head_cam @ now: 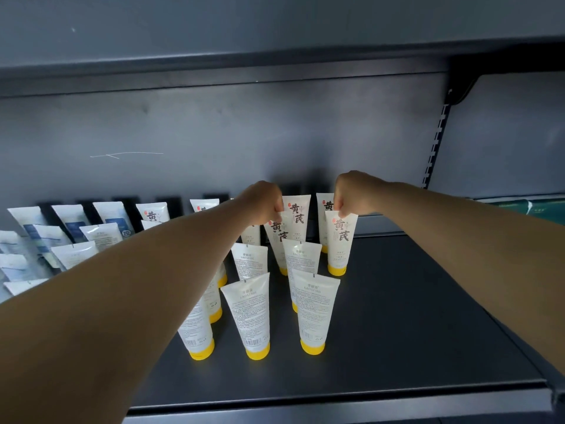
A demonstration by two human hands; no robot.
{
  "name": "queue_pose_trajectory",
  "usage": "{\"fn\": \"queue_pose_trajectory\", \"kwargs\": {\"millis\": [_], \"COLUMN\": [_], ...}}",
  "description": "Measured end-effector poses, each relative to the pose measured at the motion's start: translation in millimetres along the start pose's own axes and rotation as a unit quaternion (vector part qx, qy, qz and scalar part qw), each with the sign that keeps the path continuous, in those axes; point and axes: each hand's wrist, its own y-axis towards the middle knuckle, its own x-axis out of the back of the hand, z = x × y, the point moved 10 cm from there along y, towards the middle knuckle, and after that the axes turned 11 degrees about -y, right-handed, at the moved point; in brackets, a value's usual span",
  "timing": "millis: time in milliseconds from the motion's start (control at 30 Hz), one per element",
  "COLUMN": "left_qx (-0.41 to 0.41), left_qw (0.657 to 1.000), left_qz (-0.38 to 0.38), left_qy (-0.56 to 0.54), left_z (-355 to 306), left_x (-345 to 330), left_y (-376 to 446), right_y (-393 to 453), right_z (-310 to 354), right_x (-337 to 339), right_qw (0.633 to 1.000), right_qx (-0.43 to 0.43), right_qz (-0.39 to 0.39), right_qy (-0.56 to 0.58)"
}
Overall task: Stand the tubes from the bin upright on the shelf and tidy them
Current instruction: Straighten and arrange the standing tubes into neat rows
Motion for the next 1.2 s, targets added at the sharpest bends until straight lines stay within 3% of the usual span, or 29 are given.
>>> {"fn": "queue_pose_trajectory", "kwargs": {"millis": [800, 1000, 1200], "left_qx": [0.001, 0.019, 0.043], "left_qw": [0.998, 0.996, 0.992], "left_qz": [-0.021, -0.045, -0.075], "left_qy": [-0.058, -0.078, -0.092], "left_z": [-23.6, -0.2, 38.7], "left_x": [-2.5, 26.4, 59.5], "left_y": [11.5, -13.4, -42.9], "right_y": [-2.3, -10.0, -21.3], "right_z": [0.9, 2.9, 24.3], "right_x": [0.8, 8.8, 50.2], "right_qw": [1.0, 0.999, 0.995], "right_qx": [-0.004, 0.022, 0.022], "right_qz": [0.0, 0.01, -0.051], "right_qy": [0.022, 0.023, 0.078]}}
